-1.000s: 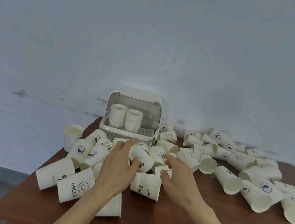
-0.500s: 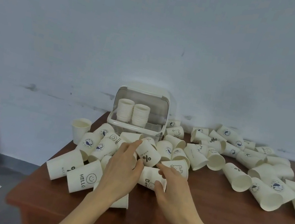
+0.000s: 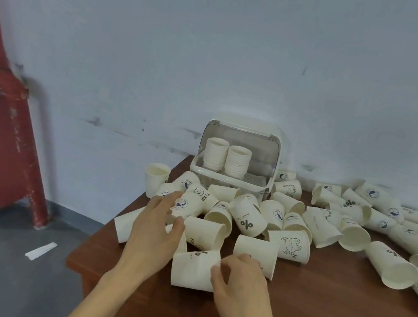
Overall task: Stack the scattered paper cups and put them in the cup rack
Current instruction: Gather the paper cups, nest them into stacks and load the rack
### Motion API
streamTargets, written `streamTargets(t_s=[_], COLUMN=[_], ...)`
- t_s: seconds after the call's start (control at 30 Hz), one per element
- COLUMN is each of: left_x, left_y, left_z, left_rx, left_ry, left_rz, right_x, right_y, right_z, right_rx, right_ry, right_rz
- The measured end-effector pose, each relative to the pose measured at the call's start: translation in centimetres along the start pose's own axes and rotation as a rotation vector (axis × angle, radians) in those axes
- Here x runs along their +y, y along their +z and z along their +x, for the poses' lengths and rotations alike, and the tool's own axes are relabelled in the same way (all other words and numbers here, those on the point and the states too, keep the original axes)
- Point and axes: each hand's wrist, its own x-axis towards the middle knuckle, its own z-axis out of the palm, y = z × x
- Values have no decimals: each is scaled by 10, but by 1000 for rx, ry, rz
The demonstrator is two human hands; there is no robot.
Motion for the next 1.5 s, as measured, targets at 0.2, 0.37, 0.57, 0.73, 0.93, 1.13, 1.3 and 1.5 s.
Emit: streamTargets(t_s=[0.2,0.37,0.57,0.73,0.93,1.13,1.3,1.5], left_x=[-5,1,9,25,48,76,96,113], left_y=[0,8,28,53,80,109,135,167], left_z=[1,-3,-7,-4,3,10,11,10], left_rx=[13,-13,-73,-110,-157,-219,-273,-342], left_ry=[-26,-15,28,77,181,246,280,312], left_rz=[21,8,20,6,9,0,5,-19], right_x=[-2,1,13,32,56,79,102,138], right_y=[0,-8,-22,-46,-75,-96,-106,-117], right_z=[0,-1,-2,1,5,3,0,1], right_rx=[-2,7,123,247,381,491,520,583], right_ry=[16,-10,-79,-99,-71,-46,-3,78], right_rz=[104,170,145,93,12,-77,-97,-124])
